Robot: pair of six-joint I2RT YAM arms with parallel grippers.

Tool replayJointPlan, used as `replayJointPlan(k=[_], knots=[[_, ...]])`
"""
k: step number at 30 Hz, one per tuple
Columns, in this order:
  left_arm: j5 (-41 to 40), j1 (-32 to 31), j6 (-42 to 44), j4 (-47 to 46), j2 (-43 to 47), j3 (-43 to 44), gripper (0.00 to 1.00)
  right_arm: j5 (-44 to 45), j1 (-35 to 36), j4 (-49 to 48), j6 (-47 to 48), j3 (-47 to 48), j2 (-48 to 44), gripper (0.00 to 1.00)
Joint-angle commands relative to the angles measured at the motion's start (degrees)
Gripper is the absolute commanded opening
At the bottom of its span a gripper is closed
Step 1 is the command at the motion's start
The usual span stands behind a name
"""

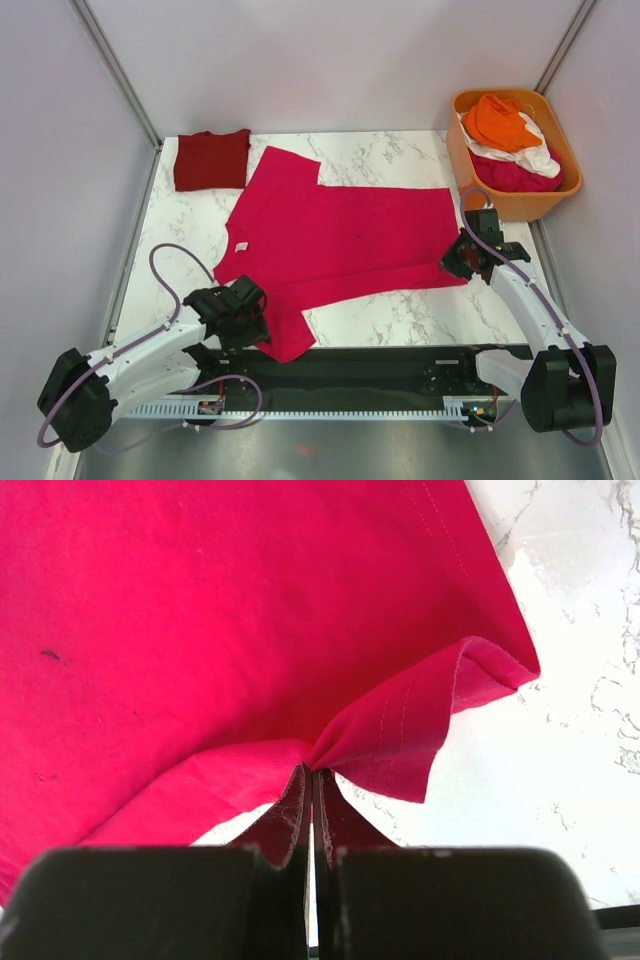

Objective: Fold and stack the t-shirts
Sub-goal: Fold the tshirt

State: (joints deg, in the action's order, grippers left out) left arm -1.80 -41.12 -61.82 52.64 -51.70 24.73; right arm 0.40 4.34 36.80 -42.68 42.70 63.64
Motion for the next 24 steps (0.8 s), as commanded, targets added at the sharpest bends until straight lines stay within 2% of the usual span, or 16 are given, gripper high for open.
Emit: replayJointPlan(k=[1, 6, 10, 15, 18, 21, 23, 24], knots=[[-2.5, -0.4, -6.5, -12.0, -0.1, 1.9, 0.73, -0.1, -0.1, -1.3, 1.4, -0.3, -0.3, 0.00], [-0.8, -0.4, -6.5, -11.3, 5.8, 3.6, 0.75, -0.1, -0.2, -0.9, 1.9, -0.9, -1.5, 0.00], [0.0, -0.4, -6.2, -7.9, 7.0, 4.6, 0.74, 0.5, -0.3, -1.2, 2.2, -1.5, -1.1, 0.00], [0.0, -0.4, -5.9, -6.7, 5.6, 2.4, 0.79, 0.4, -0.4, -1.9, 2.1, -1.6, 0.0, 0.00], [1.1, -0.4, -5.6, -6.7, 1.7, 1.5, 0.79, 0.2, -0.4, -1.9, 2.5, -1.0, 0.3, 0.00], [0.1, -0.4, -5.3, -6.9, -2.1, 1.0, 0.73, 0.6, -0.6, -1.9, 2.7, -1.1, 0.5, 0.00], [-0.9, -0.4, -5.3, -7.9, -4.0, 1.0, 0.61, 0.5, -0.6, -2.0, 2.6, -1.1, 0.9, 0.00], [-1.8, -0.4, -5.4, -8.2, -4.4, 1.1, 0.41, 0.4, -0.6, -2.1, 2.5, -1.2, 1.0, 0.00]])
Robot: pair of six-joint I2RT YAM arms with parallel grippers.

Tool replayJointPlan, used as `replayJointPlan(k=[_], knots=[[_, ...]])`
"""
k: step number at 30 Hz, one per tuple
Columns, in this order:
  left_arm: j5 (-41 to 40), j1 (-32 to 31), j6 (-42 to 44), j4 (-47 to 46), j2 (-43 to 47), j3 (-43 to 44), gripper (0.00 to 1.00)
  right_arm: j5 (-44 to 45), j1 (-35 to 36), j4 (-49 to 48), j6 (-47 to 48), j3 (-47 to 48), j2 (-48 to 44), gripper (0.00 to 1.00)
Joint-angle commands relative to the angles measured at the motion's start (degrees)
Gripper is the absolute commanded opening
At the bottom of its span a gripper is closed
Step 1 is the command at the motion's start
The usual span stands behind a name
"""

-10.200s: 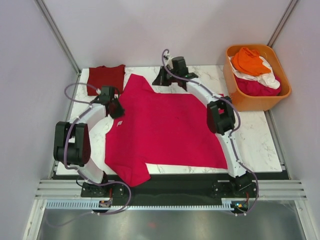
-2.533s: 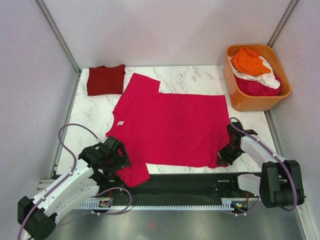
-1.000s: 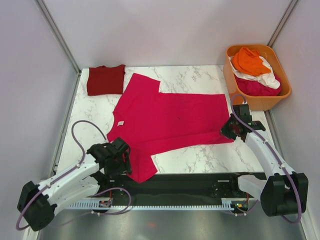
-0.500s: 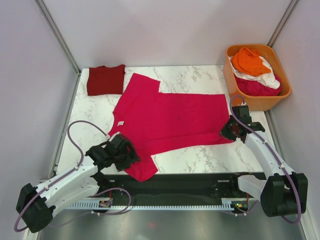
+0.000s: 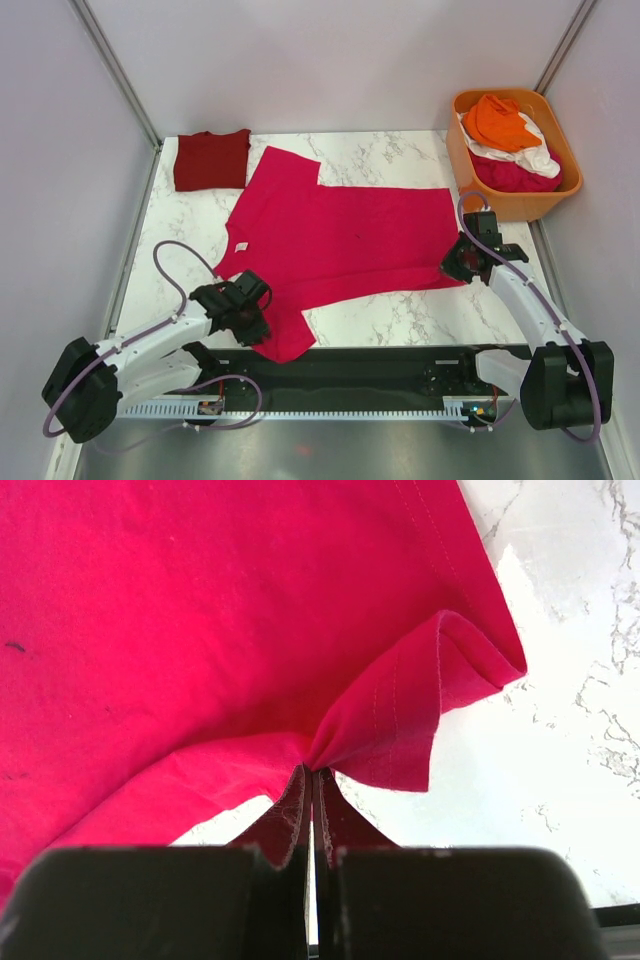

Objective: Fold and stack the t-shirts
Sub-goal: Fold the tshirt

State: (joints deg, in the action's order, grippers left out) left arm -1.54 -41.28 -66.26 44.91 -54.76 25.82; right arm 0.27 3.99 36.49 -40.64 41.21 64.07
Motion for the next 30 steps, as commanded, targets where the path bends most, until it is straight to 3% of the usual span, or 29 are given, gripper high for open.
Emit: replayJointPlan(k=[1, 2, 3, 9, 17, 30], knots=[[-2.5, -0.3, -1.1, -1.0, -1.5, 0.2, 0.33, 0.4, -0.3, -1.8, 0.5, 0.3, 0.5, 0.00], [-2.9, -0.4, -1.1, -1.0, -1.6, 0.5, 0.24, 0.3, -0.3, -1.9, 0.5, 0.4, 0.5, 0.00], [-3.3, -0.4, -1.1, -1.0, -1.7, 1.0, 0.02, 0.4, -0.3, -1.8, 0.5, 0.4, 0.5, 0.00], [-5.0, -0.4, 0.5, 5.2, 1.1, 6.8, 0.02, 1.0, -0.3, -1.2, 1.1, 1.2, -0.3, 0.00], [-12.7, -0.3, 3.9, 22.1, 7.4, 26.9, 0.02, 0.3, -0.4, 3.6, 3.3, 2.6, -5.4, 0.00], [-19.6, -0.2, 5.2, 34.4, 6.1, 45.4, 0.02, -9.2, 2.0, 22.7, 7.6, -4.1, -20.1, 0.00]])
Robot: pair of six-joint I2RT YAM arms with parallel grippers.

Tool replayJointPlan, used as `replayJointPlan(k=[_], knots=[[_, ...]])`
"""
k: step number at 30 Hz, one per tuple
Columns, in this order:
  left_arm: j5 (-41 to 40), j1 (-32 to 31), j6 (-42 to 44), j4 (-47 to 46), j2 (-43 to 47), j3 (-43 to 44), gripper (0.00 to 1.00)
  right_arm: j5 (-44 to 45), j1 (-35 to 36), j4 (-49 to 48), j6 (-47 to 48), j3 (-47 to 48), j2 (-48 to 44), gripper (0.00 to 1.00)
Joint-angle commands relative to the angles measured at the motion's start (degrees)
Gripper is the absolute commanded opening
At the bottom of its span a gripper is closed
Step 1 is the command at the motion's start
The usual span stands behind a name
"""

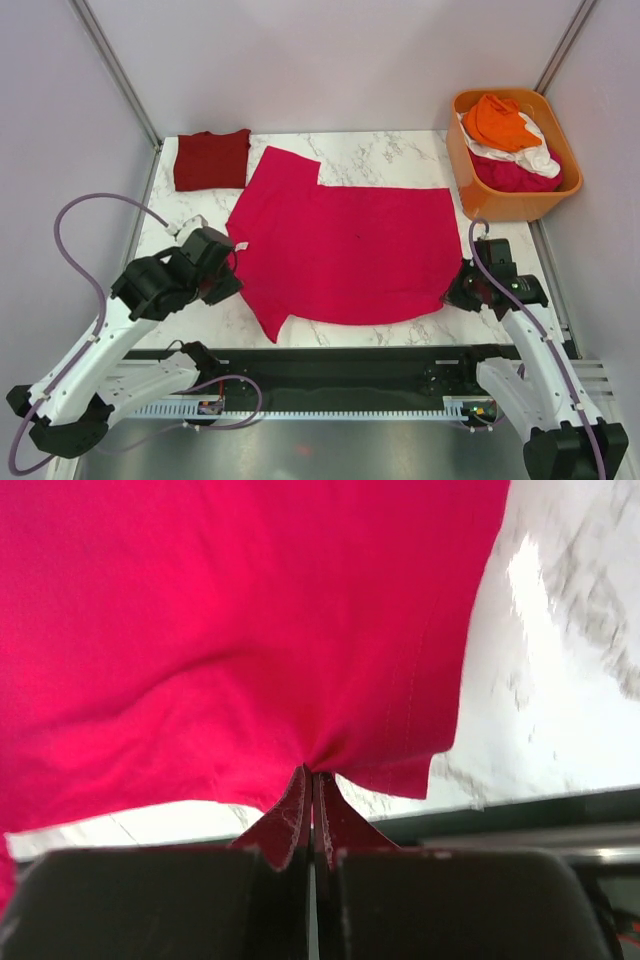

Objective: Fold and stack the t-shirts
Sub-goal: Fold the tshirt

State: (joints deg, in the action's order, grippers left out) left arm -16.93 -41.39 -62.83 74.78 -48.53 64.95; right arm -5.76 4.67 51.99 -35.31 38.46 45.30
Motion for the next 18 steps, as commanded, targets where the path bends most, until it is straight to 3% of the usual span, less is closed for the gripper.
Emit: replayJointPlan(k=[1, 4, 8, 13, 15, 17, 18], knots=[[-7.2, -0.1, 1.4, 6.7, 0.0, 7.5, 0.02, -2.8, 1.7, 7.7, 2.1, -1.2, -2.0, 0.00], [-10.1, -0.1, -0.5, 11.1, 1.2, 11.4, 0.02, -2.2, 1.8, 9.0, 1.0, 0.2, -3.8, 0.00], [-11.5, 0.0, 0.2, 10.2, 1.7, 11.2, 0.02, 3.2, 1.8, 6.1, -0.2, 4.1, -3.9, 0.00], [-13.4, 1.1, 7.3, 1.7, -5.3, 14.6, 0.02, 6.5, 1.7, -0.5, 0.9, 9.9, 7.8, 0.00], [-12.0, 6.4, 15.2, -1.9, -13.0, 18.5, 0.02, 5.9, 1.3, -4.8, 1.0, 12.8, 16.1, 0.00], [-5.3, 12.4, 23.5, -8.4, -22.3, 20.2, 0.02, 3.4, 0.8, -9.3, 1.8, 15.7, 22.9, 0.00], [-1.8, 18.8, 25.1, -10.1, -25.4, 21.7, 0.02, 2.0, 0.0, -10.1, 2.5, 17.2, 30.5, 0.00]])
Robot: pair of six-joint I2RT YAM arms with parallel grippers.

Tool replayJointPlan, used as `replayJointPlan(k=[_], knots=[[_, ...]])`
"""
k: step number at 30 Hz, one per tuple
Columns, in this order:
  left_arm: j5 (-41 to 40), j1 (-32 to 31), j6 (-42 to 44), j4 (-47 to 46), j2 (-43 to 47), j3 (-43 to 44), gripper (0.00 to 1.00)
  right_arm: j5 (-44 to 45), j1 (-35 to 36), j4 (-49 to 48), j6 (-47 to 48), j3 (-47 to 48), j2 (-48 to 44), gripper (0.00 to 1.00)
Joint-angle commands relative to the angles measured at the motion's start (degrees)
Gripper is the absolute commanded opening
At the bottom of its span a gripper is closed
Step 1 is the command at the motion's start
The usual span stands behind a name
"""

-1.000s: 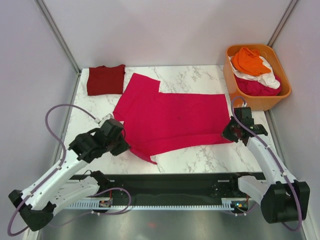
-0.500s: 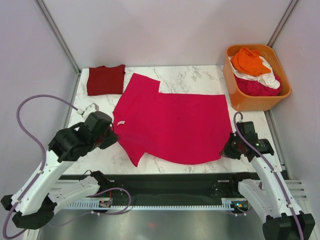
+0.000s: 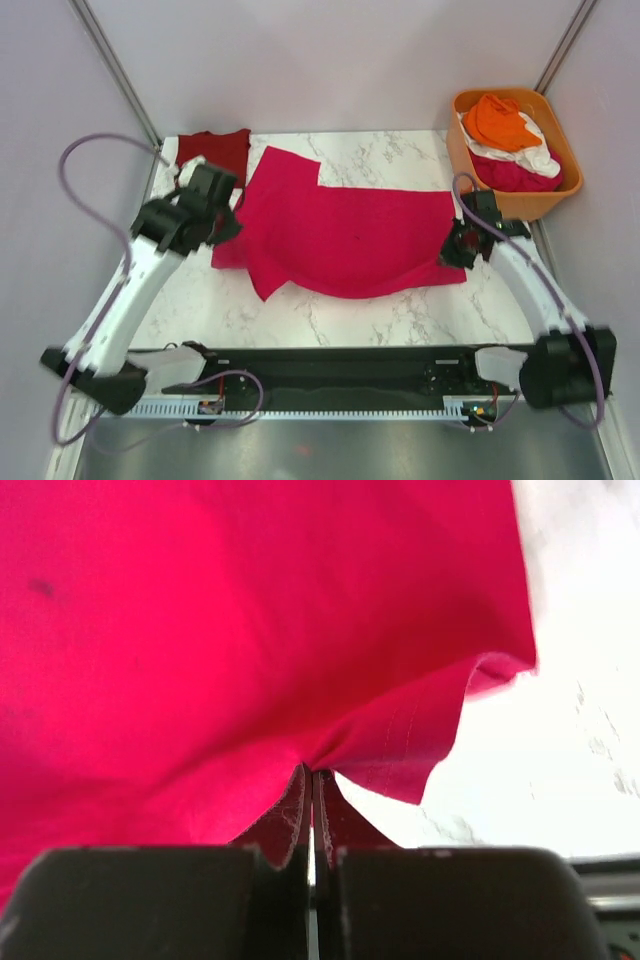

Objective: Fold and stack the t-shirts
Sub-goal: Fold the tshirt

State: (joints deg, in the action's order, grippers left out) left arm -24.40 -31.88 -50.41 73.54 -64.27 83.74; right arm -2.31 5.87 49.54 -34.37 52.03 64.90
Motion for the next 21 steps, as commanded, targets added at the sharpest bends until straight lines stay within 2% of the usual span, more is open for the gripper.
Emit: replayJointPlan(k=[1, 2, 3, 5, 6, 9, 14, 18, 21], knots=[[11.8, 11.8, 14.1, -12.6, -12.8, 3.4, 0.02, -2.0, -1.5, -8.0, 1.8, 6.6, 14.7, 0.00], [14.7, 15.5, 16.6, -13.8, -20.4, 4.6, 0.02, -3.0, -1.9, -9.0, 1.8, 7.9, 18.2, 0.00], [16.7, 16.7, 17.3, -14.2, -24.5, 6.0, 0.02, -3.7, -2.5, -9.9, 1.8, 8.8, 24.0, 0.00], [23.1, 18.6, 19.6, -13.5, -34.1, 12.4, 0.02, -5.3, -3.2, -11.7, 1.1, 9.8, 28.8, 0.00], [24.1, 18.8, 19.7, -12.8, -42.3, 14.8, 0.02, -5.9, -3.5, -12.6, 1.0, 10.2, 32.3, 0.00], [27.5, 18.8, 19.8, -12.7, -52.8, 22.6, 0.02, -5.0, -3.8, -14.1, 0.9, 13.4, 37.2, 0.00], [26.3, 19.4, 21.1, -9.7, -62.9, 35.5, 0.06, -2.4, -4.5, -13.9, 1.5, 17.0, 40.6, 0.00], [25.6, 19.7, 21.0, -9.7, -66.1, 36.4, 0.08, -0.8, -4.5, -13.4, 2.1, 18.7, 40.5, 0.00], [24.8, 19.7, 20.7, -9.5, -66.0, 36.1, 0.03, 1.9, -4.5, -12.7, 2.7, 19.9, 40.2, 0.00]])
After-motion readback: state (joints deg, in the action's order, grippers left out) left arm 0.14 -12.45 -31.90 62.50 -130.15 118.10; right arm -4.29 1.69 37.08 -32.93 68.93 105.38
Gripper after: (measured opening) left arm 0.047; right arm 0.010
